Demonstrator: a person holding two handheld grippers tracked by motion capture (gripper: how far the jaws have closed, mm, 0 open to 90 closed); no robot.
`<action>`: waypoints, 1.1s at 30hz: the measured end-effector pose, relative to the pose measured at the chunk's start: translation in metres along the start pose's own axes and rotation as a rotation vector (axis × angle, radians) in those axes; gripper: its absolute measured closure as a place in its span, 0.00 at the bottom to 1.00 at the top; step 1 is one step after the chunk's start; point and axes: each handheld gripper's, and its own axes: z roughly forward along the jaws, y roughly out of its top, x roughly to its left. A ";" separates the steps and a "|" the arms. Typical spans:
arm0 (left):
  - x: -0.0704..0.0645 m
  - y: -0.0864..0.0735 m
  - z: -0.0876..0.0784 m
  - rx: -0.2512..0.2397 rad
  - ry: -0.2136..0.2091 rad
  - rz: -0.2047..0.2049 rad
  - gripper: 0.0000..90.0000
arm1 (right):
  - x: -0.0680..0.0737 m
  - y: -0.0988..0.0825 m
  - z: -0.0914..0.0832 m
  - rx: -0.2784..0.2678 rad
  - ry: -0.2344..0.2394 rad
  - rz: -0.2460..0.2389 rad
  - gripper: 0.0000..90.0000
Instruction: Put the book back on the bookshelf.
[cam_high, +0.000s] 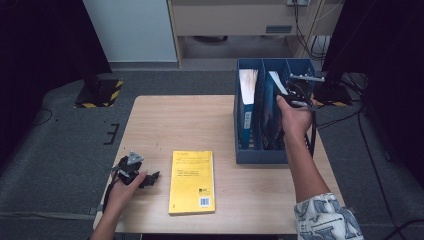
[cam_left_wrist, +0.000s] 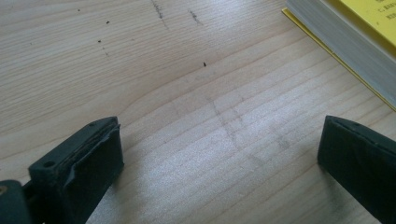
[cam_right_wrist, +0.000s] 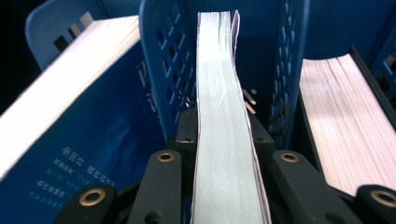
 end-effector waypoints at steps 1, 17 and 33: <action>0.000 0.000 0.000 0.000 0.000 0.000 0.00 | 0.000 -0.001 0.001 -0.001 -0.003 -0.003 0.81; 0.000 0.000 0.000 -0.001 0.000 0.001 0.00 | 0.006 -0.004 -0.003 0.061 0.033 0.001 0.79; 0.000 0.000 0.000 0.001 -0.001 0.004 0.00 | 0.005 -0.004 -0.005 0.072 0.052 0.003 0.76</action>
